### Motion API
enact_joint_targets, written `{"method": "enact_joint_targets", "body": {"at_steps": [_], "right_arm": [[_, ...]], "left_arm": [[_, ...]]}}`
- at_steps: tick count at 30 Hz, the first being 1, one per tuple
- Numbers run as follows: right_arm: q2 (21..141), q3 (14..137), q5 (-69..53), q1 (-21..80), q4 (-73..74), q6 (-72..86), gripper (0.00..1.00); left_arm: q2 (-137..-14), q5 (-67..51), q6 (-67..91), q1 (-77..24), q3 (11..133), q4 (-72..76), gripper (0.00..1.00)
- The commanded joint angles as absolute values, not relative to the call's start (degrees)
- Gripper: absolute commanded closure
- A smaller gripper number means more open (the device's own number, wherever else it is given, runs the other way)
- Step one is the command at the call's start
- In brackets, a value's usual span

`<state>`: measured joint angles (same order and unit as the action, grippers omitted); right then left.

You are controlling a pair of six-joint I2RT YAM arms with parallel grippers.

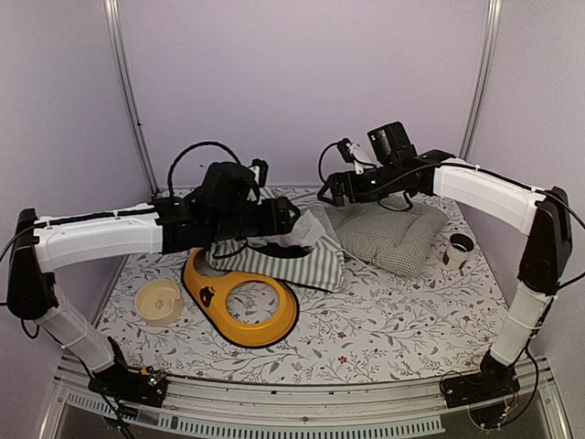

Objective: Set up the pet tent
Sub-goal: Adjust the tent at the center of the board.

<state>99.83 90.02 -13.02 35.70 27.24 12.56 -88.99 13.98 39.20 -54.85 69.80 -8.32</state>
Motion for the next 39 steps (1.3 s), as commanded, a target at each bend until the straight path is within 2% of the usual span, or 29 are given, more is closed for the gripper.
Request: {"method": "enact_joint_targets", "body": {"at_steps": [1, 9, 14, 20, 24, 26, 28, 32, 34, 39], "right_arm": [[109.7, 98.3, -17.7, 37.2, 26.8, 5.6, 0.01], [126.5, 114.9, -14.7, 38.1, 30.2, 0.8, 0.02], [132.5, 119.8, -13.8, 38.0, 30.6, -1.5, 0.03], [134.0, 119.2, -13.5, 38.0, 32.8, -1.7, 0.04], [133.8, 116.8, -13.7, 38.3, 33.0, -2.2, 0.15], [133.5, 116.2, -13.9, 38.2, 32.9, -2.8, 0.25], [133.4, 116.1, -14.4, 38.2, 32.9, -3.3, 0.39], [133.5, 116.2, -15.1, 38.2, 33.1, -4.6, 0.56], [133.2, 116.2, -14.5, 38.2, 33.5, -4.8, 0.68], [129.3, 114.1, -12.7, 38.2, 34.1, -4.1, 0.90]], "left_arm": [[-89.0, 11.6, 36.5, -42.6, 68.0, -14.9, 0.26], [-102.6, 1.6, 30.4, -22.3, 77.8, -17.6, 0.25], [-114.3, -3.5, 26.7, -18.4, 88.8, -21.7, 0.17], [-119.8, -8.1, 26.8, -19.6, 92.3, -23.7, 0.17], [-119.1, -8.5, 27.5, -21.2, 89.0, -22.6, 0.31], [-117.6, -8.2, 27.8, -22.2, 87.2, -22.0, 0.49], [-115.8, -7.8, 28.2, -22.9, 85.3, -21.2, 0.63], [-113.3, -7.6, 28.9, -24.1, 82.4, -20.4, 0.89], [-110.6, -7.4, 29.1, -25.0, 81.1, -20.3, 1.00], [-104.9, -6.6, 29.9, -28.2, 78.4, -19.7, 1.00]]}}
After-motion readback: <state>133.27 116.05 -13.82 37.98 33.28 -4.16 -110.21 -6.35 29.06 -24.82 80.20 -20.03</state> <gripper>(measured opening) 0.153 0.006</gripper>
